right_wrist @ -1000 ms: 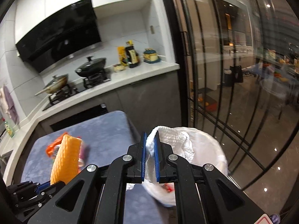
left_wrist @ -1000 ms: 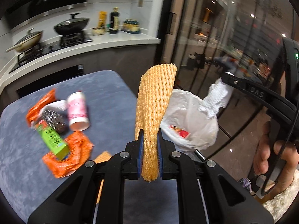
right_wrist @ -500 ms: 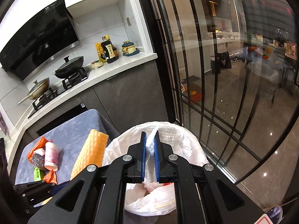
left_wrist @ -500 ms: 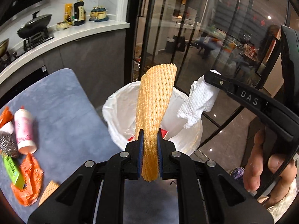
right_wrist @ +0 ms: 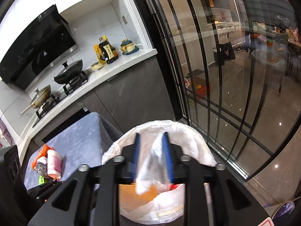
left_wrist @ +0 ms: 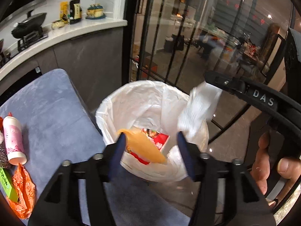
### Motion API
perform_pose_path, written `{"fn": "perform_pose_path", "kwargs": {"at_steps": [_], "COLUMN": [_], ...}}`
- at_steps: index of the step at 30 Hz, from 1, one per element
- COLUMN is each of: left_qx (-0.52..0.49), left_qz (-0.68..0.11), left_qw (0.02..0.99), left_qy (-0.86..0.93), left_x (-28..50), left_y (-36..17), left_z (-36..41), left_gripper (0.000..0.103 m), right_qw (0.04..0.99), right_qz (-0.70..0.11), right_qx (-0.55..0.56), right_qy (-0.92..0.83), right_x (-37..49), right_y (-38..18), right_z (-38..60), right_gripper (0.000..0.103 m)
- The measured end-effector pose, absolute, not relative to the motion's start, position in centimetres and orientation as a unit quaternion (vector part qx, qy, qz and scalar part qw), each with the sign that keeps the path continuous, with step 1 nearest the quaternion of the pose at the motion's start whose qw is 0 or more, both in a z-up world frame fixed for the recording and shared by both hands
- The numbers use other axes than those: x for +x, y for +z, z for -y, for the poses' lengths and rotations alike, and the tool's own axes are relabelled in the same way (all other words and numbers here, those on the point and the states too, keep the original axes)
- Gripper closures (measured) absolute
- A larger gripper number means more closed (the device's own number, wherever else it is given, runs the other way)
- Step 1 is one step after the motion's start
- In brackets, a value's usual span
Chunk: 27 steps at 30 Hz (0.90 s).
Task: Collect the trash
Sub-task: 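Carry the net and cloth over the bin and open both tools, then move both open tools back over the table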
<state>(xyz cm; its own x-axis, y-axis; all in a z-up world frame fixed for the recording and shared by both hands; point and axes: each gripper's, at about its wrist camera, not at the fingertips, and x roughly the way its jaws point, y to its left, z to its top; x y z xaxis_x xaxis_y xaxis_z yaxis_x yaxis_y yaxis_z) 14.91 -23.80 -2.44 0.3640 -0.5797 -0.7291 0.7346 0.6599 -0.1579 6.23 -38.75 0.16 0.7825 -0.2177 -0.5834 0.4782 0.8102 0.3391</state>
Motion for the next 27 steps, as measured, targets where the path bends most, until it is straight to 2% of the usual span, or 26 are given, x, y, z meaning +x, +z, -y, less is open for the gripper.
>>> {"fn": "perform_pose_path", "kwargs": {"at_steps": [8,16,20,27], "left_qx": [0.075,0.067,0.067,0.054], "left_qz": [-0.391,-0.374,-0.369,-0.368], "left_qw": [0.837,0.856,0.864,0.875], "left_qy": [-0.376,-0.350,-0.337,-0.311], "left_x": [15.9,15.9,15.8,15.4], "left_y": [-1.3,0.1,0.5,0.8], "left_z": [21.8,19.2,17.7,13.7], "left_gripper": [0.040,0.040,0.040,0.036], "right_qw": [0.919,0.927,0.929,0.934], "right_qz": [-0.254,-0.246,-0.248,-0.257], "right_qx": [0.235,0.223,0.215,0.204], "right_qy": [-0.187,-0.174,-0.169,-0.145], "right_x": [6.2,5.9,5.7,5.3], "right_y": [1.5,2.9,3.5,4.2], "right_z": [37.5,34.9,33.3,29.4], "right_gripper": [0.059,0.054,0.048,0.043]}}
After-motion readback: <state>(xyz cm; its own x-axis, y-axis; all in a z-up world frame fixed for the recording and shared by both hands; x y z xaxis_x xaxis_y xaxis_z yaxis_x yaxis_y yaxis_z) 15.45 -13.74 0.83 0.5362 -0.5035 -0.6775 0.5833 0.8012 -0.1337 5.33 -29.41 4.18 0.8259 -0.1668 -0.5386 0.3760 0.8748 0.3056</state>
